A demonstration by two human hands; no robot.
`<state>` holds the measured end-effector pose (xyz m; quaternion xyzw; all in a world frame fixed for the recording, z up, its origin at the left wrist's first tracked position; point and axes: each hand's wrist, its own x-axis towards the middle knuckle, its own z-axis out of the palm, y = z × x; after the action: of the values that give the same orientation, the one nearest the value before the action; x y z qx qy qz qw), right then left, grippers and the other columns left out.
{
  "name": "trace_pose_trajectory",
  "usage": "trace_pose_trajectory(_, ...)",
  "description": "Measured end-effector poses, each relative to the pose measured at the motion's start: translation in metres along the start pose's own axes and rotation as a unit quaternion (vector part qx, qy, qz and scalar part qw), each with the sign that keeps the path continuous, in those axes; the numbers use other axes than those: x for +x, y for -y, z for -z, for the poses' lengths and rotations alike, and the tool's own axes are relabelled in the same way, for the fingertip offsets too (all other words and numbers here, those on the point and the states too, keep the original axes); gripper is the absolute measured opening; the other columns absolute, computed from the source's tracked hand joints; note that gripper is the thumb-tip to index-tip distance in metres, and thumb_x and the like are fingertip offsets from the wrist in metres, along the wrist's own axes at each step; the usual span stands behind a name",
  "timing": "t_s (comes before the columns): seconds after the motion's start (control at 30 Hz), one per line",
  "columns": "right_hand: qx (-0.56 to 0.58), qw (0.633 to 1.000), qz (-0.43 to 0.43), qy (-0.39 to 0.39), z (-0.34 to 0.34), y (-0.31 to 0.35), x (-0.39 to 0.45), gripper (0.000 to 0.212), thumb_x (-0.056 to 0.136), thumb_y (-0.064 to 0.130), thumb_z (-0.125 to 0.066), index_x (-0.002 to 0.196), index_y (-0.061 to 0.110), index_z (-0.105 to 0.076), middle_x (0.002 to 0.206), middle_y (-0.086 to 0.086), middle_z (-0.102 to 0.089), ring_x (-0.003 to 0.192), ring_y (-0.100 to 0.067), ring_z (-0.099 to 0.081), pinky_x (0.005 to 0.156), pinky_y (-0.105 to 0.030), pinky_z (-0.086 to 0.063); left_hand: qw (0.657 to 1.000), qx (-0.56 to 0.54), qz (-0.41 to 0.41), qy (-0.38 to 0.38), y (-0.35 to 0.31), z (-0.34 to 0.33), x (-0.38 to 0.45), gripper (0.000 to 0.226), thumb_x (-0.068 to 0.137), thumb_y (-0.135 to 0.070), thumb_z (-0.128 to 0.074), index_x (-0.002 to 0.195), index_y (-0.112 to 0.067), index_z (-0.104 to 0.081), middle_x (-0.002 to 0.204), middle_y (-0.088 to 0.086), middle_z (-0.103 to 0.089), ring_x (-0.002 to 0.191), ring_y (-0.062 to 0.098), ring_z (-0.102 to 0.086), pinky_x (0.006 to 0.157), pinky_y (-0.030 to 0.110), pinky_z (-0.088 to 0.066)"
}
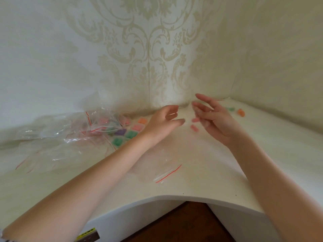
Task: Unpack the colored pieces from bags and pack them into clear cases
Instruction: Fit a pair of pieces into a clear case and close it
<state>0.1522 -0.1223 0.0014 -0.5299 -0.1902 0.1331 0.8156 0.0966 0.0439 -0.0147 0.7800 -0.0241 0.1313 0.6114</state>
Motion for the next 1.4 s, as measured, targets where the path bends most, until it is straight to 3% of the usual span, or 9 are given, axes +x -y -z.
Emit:
trace_pose_trajectory(0.1, 0.065, 0.991, -0.051, 0.109, -0.014, -0.005, -0.006, 0.047, 0.075, -0.013, -0.050, 0.110, 0.015, -0.062, 0.089, -0.001, -0.067, 0.076, -0.008, -0.062, 0.070, -0.019, -0.054, 0.991, -0.089, 0.058, 0.085, -0.002, 0.007, -0.002, 0.043, 0.080, -0.021, -0.074, 0.119, -0.012, -0.058, 0.114, 0.001, -0.066, 0.107, 0.024, -0.064, 0.100, 0.034, -0.046)
trace_pose_trajectory(0.2, 0.053, 0.991, -0.062, 0.104, -0.014, -0.008, -0.004, 0.045, 0.082, -0.015, -0.041, 0.110, 0.015, -0.061, 0.088, -0.001, -0.063, 0.073, -0.010, -0.061, 0.070, -0.020, -0.052, 0.974, -0.203, 0.071, 0.068, -0.002, 0.012, -0.004, 0.024, 0.079, -0.002, -0.072, 0.099, -0.010, -0.062, 0.095, 0.010, -0.068, 0.089, 0.031, -0.069, 0.082, 0.033, -0.057)
trace_pose_trajectory(0.4, -0.286, 0.956, -0.056, 0.023, -0.017, -0.017, 0.000, 0.033, 0.094, 0.042, -0.051, 0.103, 0.017, -0.069, 0.080, 0.005, -0.060, 0.059, -0.009, -0.049, 0.053, -0.022, -0.033, 1.000, -0.003, 0.024, 0.006, 0.002, 0.014, -0.004, 0.041, 0.064, -0.007, -0.085, 0.094, -0.024, -0.063, 0.102, -0.001, -0.059, 0.080, 0.007, -0.060, 0.069, 0.017, -0.052)
trace_pose_trajectory(0.53, -0.356, 0.933, 0.026, -0.044, -0.015, -0.020, 0.000, 0.007, 0.088, 0.021, -0.066, 0.083, 0.018, -0.070, 0.069, 0.005, -0.061, 0.058, -0.005, -0.049, 0.057, -0.020, -0.038, 1.000, -0.008, 0.016, 0.020, 0.005, 0.010, -0.006, 0.048, 0.062, -0.004, -0.085, 0.098, -0.022, -0.058, 0.101, 0.003, -0.059, 0.057, 0.013, -0.061, 0.073, 0.027, -0.054)
trace_pose_trajectory(0.63, -0.344, 0.937, 0.025, -0.060, -0.007, -0.017, 0.003, 0.007, 0.086, 0.012, -0.067, 0.088, 0.018, -0.071, 0.069, 0.006, -0.063, 0.054, 0.005, -0.050, 0.060, -0.016, -0.039, 0.996, -0.070, 0.045, 0.020, 0.007, 0.008, -0.007, 0.053, 0.066, 0.007, -0.080, 0.107, -0.015, -0.055, 0.105, 0.009, -0.054, 0.065, 0.016, -0.064, 0.069, 0.047, -0.058)
trace_pose_trajectory(0.87, -0.352, 0.935, -0.031, -0.017, -0.007, -0.016, 0.002, 0.016, 0.084, 0.017, -0.070, 0.099, 0.015, -0.073, 0.075, 0.007, -0.063, 0.062, -0.001, -0.047, 0.061, -0.014, -0.040, 0.970, -0.027, -0.054, -0.237, 0.006, 0.010, 0.003, 0.042, 0.072, 0.003, -0.076, 0.096, -0.017, -0.048, 0.097, 0.005, -0.053, 0.070, 0.013, -0.064, 0.036, 0.026, -0.044)
trace_pose_trajectory(1.07, -0.321, 0.932, 0.064, -0.157, -0.011, -0.008, 0.004, 0.008, 0.082, 0.021, -0.072, 0.076, 0.019, -0.068, 0.063, 0.010, -0.056, 0.050, 0.006, -0.047, 0.056, -0.010, -0.039, 0.916, 0.145, -0.271, -0.258, 0.008, 0.005, 0.000, 0.020, 0.075, -0.009, -0.077, 0.081, -0.009, -0.059, 0.079, 0.004, -0.057, 0.070, 0.007, -0.052, 0.064, 0.009, -0.039)
trace_pose_trajectory(1.23, -0.400, 0.903, 0.126, -0.095, -0.022, -0.011, -0.005, 0.016, 0.079, 0.017, -0.074, 0.066, 0.018, -0.064, 0.059, 0.006, -0.056, 0.051, 0.002, -0.044, 0.052, -0.004, -0.034, 0.985, 0.029, -0.133, -0.106, 0.008, -0.008, -0.006, 0.023, 0.083, -0.031, -0.071, 0.078, -0.012, -0.059, 0.072, 0.004, -0.065, 0.071, 0.020, -0.066, 0.070, 0.043, -0.057)
trace_pose_trajectory(1.4, -0.475, 0.869, 0.133, -0.030, -0.026, -0.019, -0.007, 0.025, 0.078, 0.016, -0.076, 0.062, 0.020, -0.057, 0.060, 0.004, -0.056, 0.056, -0.001, -0.044, 0.054, -0.010, -0.035, 0.993, 0.017, -0.072, -0.089, 0.010, -0.003, -0.003, 0.027, 0.095, -0.022, -0.057, 0.077, -0.002, -0.056, 0.072, 0.012, -0.066, 0.067, 0.021, -0.069, 0.071, 0.037, -0.057)
